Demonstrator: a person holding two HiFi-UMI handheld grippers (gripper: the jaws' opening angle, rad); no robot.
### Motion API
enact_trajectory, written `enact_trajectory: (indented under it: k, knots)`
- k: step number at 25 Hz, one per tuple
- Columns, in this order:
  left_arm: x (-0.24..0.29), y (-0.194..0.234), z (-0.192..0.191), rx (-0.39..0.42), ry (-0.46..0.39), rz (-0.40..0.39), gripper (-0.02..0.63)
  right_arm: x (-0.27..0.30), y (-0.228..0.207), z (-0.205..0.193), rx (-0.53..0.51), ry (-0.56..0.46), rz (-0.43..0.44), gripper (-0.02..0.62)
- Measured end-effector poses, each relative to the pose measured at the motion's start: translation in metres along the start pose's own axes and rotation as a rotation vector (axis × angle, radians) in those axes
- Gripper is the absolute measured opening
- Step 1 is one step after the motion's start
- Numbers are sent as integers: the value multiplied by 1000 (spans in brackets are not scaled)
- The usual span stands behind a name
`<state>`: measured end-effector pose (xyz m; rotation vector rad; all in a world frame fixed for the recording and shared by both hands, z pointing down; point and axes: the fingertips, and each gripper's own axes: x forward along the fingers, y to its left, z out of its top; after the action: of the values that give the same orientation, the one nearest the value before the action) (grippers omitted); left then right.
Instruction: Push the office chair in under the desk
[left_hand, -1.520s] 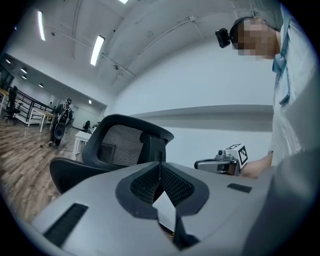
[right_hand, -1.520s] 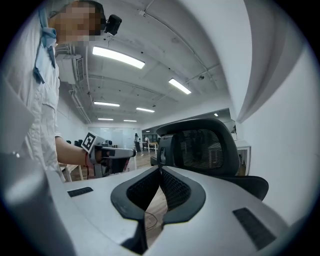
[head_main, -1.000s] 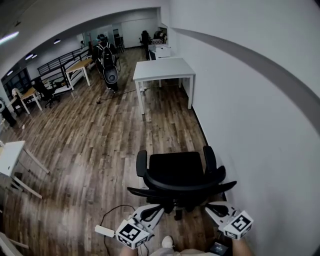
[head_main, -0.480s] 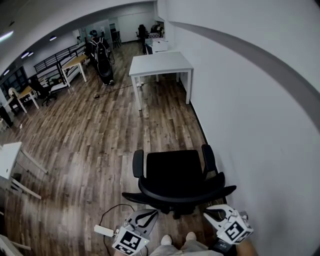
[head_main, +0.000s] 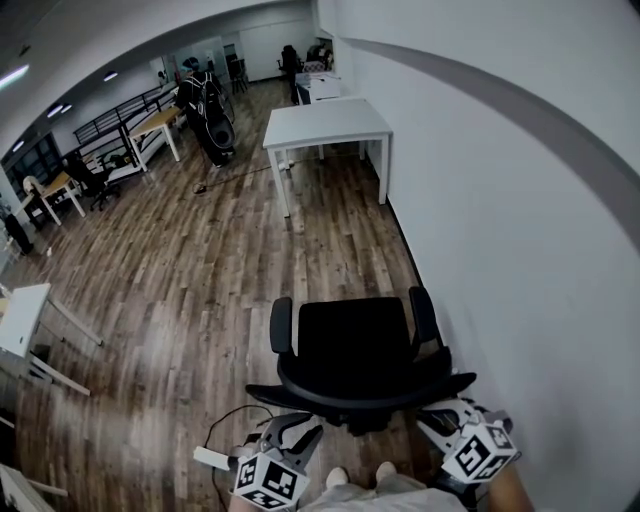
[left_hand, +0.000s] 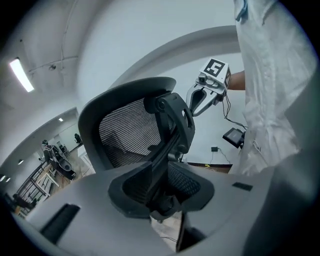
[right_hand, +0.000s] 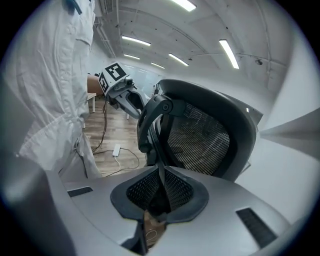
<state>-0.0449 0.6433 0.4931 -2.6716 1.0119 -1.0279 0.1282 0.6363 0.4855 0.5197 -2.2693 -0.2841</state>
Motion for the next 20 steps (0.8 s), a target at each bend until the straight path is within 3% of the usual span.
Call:
enact_trajectory:
  k: [7, 11, 20]
  knots:
    - [4, 1, -8, 38, 56, -11, 112, 2, -7, 0, -25, 12, 9, 41]
    - [4, -2, -13, 54, 88, -43, 160, 0, -8, 2, -20, 16, 7, 52]
    - [7, 20, -38, 192, 242, -33, 193, 1, -10, 2, -5, 26, 7, 118]
